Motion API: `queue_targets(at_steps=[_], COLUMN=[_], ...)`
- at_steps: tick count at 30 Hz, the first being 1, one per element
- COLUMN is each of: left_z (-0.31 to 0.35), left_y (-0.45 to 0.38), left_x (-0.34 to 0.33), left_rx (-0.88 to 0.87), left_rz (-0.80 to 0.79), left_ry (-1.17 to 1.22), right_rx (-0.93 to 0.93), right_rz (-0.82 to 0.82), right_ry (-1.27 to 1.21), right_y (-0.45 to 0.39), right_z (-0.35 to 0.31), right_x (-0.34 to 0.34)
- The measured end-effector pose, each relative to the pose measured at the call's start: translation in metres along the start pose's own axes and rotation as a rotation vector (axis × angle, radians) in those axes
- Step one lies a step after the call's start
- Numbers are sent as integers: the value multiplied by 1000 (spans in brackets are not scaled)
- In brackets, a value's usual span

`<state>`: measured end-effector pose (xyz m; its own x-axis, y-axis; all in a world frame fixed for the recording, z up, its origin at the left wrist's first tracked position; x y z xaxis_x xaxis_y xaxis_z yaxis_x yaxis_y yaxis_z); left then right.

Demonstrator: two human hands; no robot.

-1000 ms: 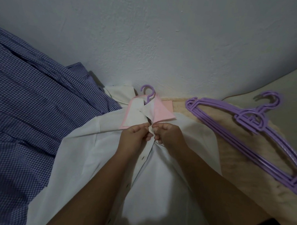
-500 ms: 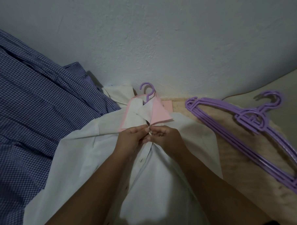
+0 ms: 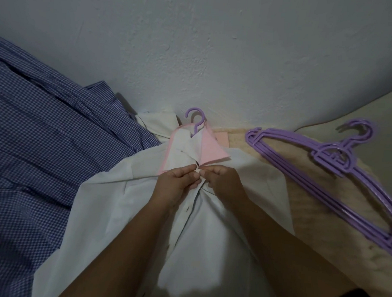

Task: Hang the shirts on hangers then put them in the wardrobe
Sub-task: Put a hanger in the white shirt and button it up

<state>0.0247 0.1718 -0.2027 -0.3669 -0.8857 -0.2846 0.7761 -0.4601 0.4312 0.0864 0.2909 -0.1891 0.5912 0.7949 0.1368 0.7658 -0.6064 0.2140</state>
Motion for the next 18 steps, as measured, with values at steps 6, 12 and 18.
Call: queue_targets(at_steps=[6, 12, 18], left_z=[4, 6, 8], left_y=[5, 6, 8], left_x=[-1, 6, 4], left_rx=[-98, -185, -219], left_rz=[20, 98, 78], left_ry=[-90, -187, -275], right_rx=[-91, -3, 14], right_rz=[-25, -1, 6], right_ry=[-45, 65, 114], right_y=[-1, 0, 3], right_z=[2, -3, -6], right_x=[-2, -3, 1])
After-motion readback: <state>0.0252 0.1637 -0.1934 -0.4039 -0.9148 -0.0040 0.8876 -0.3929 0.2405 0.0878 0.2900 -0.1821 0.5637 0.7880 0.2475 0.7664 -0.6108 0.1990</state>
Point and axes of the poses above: each hand's wrist, its own y-axis away from the middle knuckle, its own x-axis out of the back of the hand, z = x × y, the point moved 7 cm from there along -y, towards the middle knuckle, and after that the axes turned 2 degrees about z, right-handed, at the moved point
